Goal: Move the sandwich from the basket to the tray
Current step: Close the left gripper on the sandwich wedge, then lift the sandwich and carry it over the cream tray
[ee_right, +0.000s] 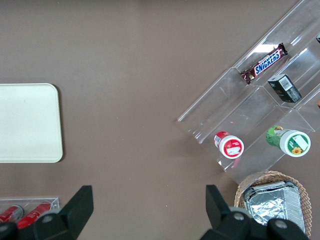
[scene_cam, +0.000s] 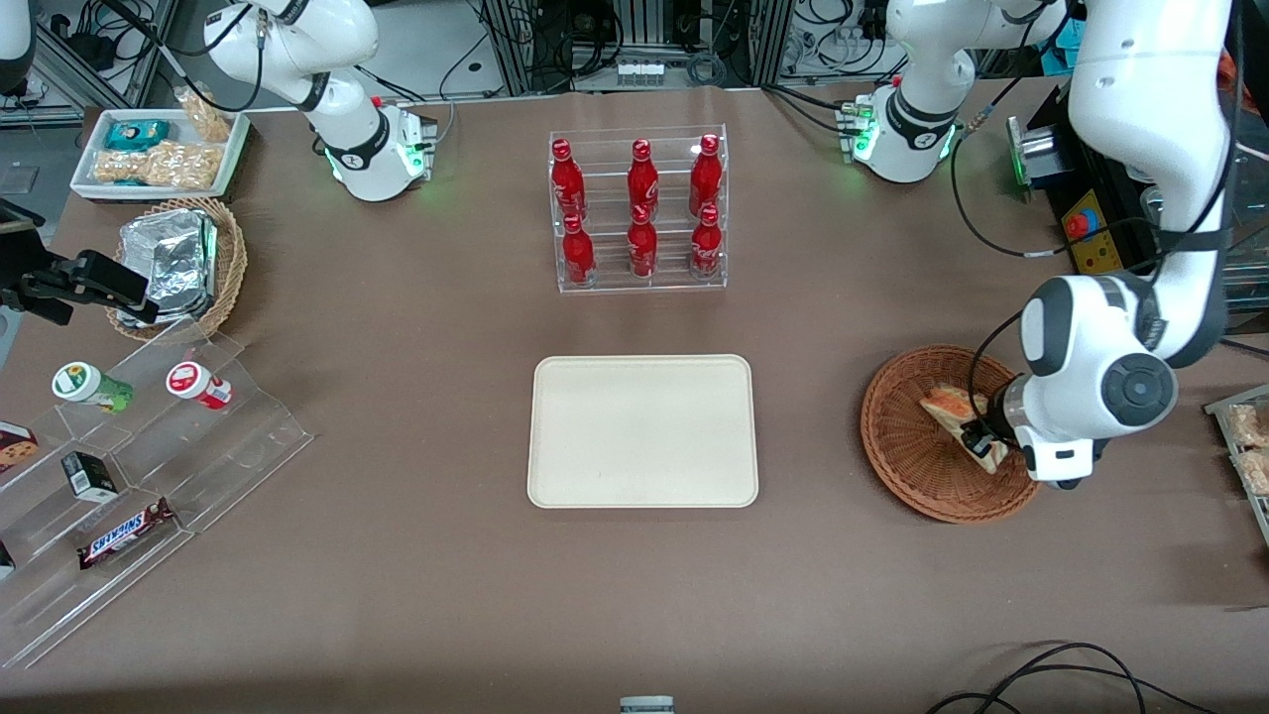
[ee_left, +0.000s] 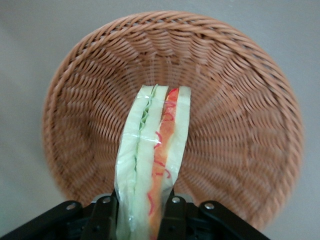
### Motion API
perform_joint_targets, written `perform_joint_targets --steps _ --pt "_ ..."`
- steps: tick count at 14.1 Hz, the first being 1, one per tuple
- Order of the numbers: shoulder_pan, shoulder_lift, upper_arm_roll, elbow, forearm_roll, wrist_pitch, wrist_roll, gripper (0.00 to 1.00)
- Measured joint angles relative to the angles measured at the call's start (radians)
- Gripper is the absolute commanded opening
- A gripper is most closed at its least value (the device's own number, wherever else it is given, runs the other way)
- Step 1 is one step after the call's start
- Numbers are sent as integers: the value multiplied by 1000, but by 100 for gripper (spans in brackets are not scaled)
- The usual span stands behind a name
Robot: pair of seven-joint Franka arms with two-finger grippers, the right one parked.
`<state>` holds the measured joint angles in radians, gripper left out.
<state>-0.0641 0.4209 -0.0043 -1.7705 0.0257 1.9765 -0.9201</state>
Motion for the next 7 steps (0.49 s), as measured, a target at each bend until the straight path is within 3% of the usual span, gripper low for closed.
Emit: perform_joint_targets --steps 3,7 --pt "-67 -7 -48 55 -5 -46 41 8" --pt "-117 51 -218 65 -6 102 118 9"
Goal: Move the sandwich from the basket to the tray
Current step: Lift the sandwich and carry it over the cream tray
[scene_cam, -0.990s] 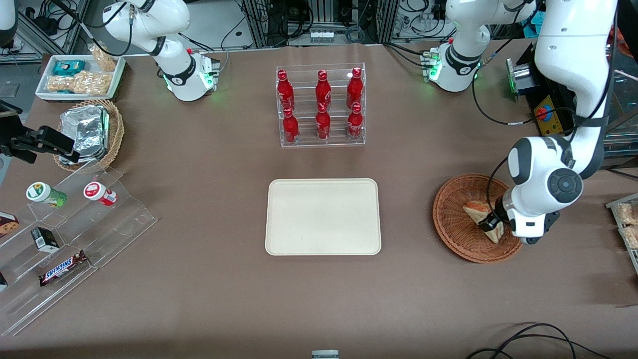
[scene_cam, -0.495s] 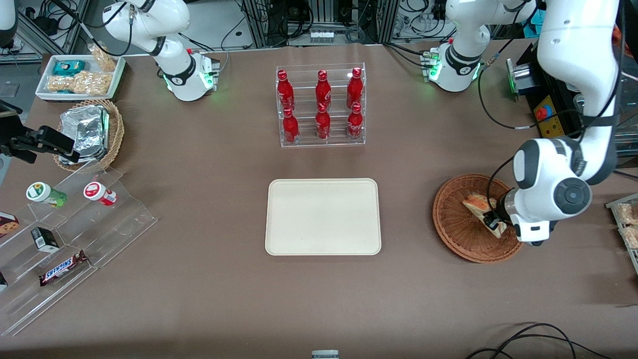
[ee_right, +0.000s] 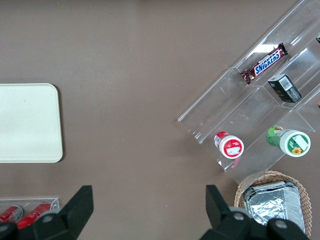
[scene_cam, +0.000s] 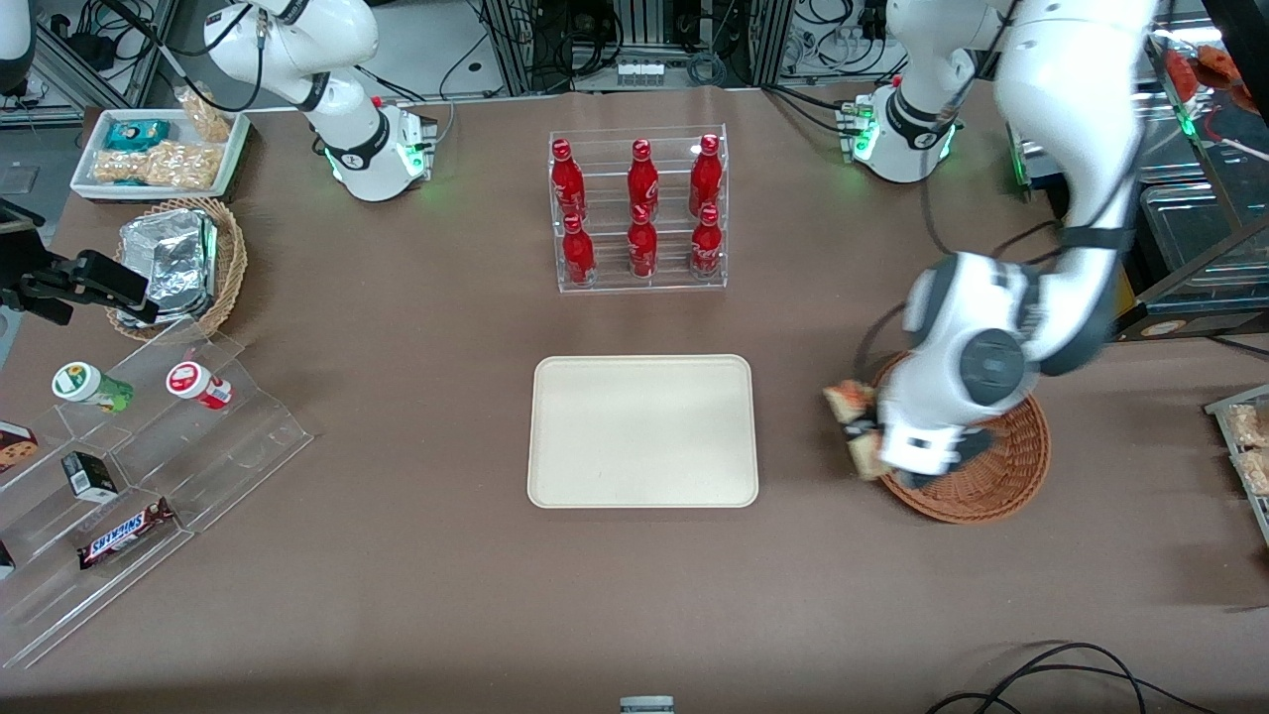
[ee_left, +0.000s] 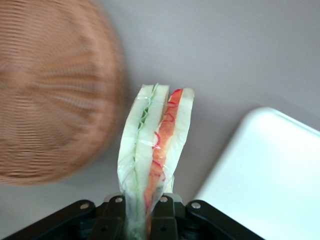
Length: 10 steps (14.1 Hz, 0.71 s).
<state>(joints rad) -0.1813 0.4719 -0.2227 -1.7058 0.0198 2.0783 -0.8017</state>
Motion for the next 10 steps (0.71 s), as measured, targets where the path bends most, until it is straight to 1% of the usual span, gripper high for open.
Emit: perform_joint_targets --steps 2,7,10 --pt "-59 56 -24 46 0 48 0 8" --pt "-247 170 -27 187 0 77 -2 8" --pt "-318 235 -26 241 0 143 -17 8"
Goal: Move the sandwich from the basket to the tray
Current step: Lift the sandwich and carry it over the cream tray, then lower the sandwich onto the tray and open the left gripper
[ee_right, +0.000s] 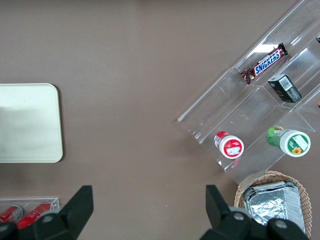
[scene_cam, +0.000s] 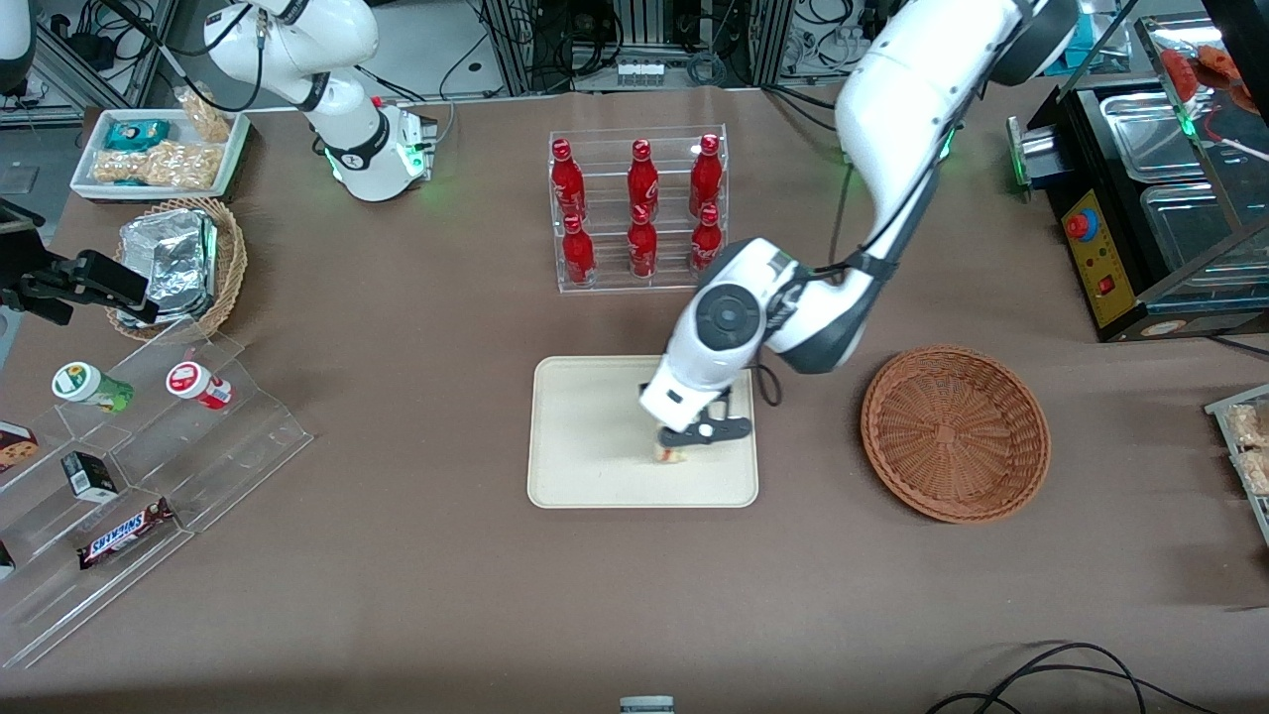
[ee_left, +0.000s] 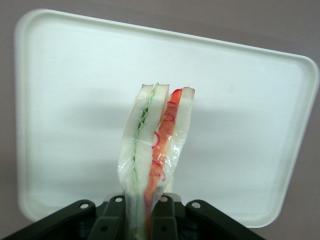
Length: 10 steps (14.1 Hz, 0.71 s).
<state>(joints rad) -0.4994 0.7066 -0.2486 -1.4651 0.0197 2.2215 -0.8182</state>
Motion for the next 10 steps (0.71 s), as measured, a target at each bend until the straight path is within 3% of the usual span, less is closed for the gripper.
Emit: perform_joint_targets --steps 6,7,8,9,10 --pt "-41 121 4 89 0 58 -28 14" --pt "-41 127 7 92 1 59 -28 24" --pt "-41 131 11 94 3 59 -28 90" --pt "-40 134 15 94 3 59 -28 100" --pt "-39 135 17 94 3 60 -28 100"
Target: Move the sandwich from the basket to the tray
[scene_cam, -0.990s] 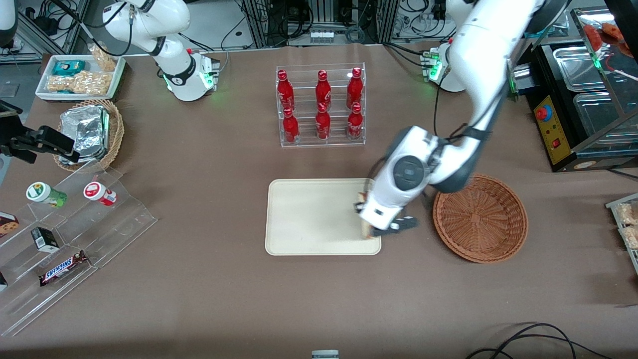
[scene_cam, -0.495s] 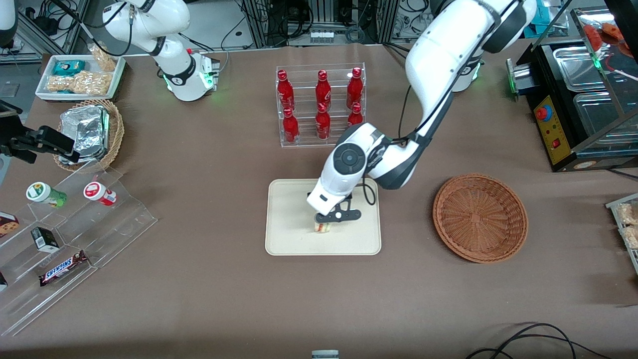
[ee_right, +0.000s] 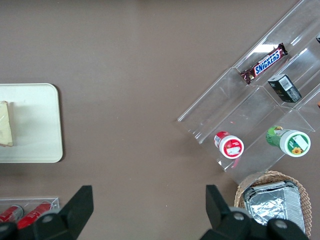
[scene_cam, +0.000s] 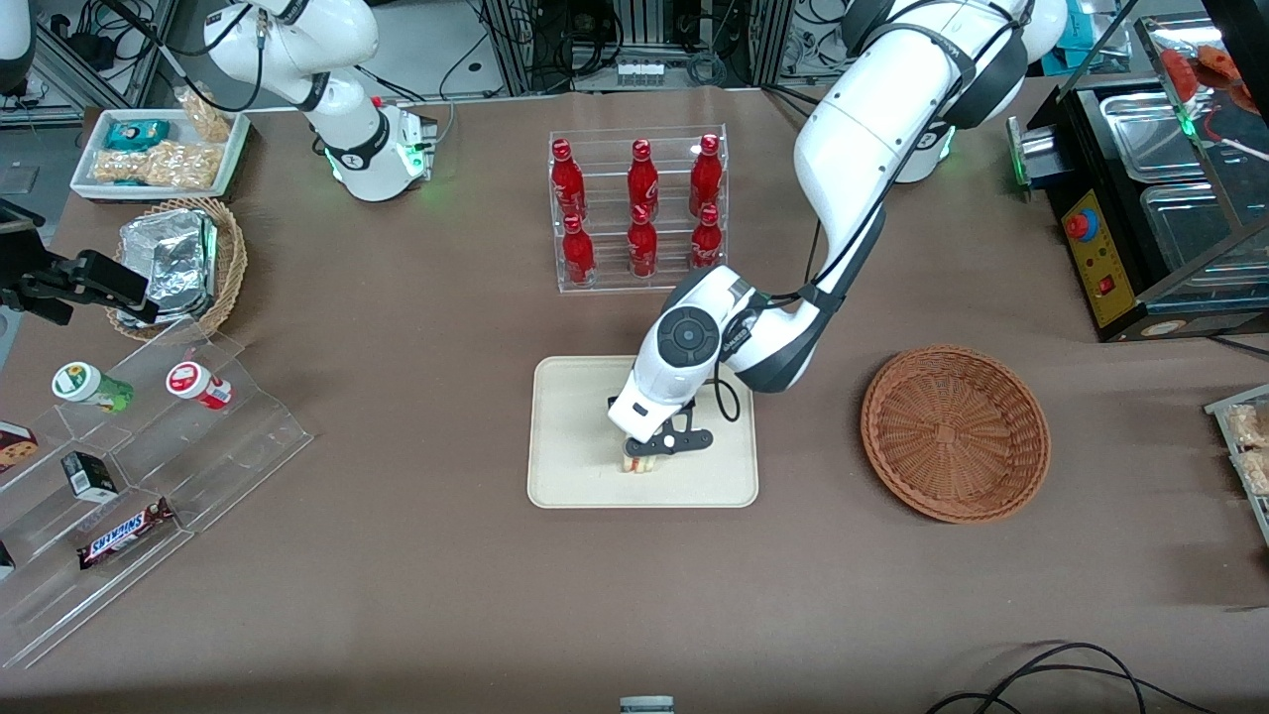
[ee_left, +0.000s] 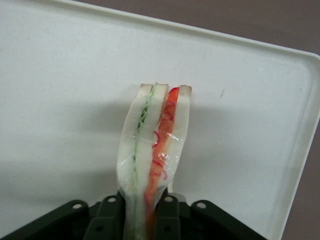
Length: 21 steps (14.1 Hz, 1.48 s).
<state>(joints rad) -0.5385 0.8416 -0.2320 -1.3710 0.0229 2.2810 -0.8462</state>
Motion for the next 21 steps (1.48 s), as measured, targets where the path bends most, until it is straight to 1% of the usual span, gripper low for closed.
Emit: perform_joint_targets --steps 3,6,11,13,15,17,19,21 --pt "1 -12 -1 18 0 -10 -2 100" --pt "1 -115 10 40 6 -141 -36 100" --pt "4 -380 104 38 10 -482 -49 100" --pt "6 -422 157 14 12 -546 -49 100" --pt "21 -430 201 -37 14 -548 -49 100" --pt "70 -442 211 -87 17 -543 -31 100" --pt "154 -488 214 -144 18 -543 65 100" --pt "229 -563 216 -219 18 -546 180 100"
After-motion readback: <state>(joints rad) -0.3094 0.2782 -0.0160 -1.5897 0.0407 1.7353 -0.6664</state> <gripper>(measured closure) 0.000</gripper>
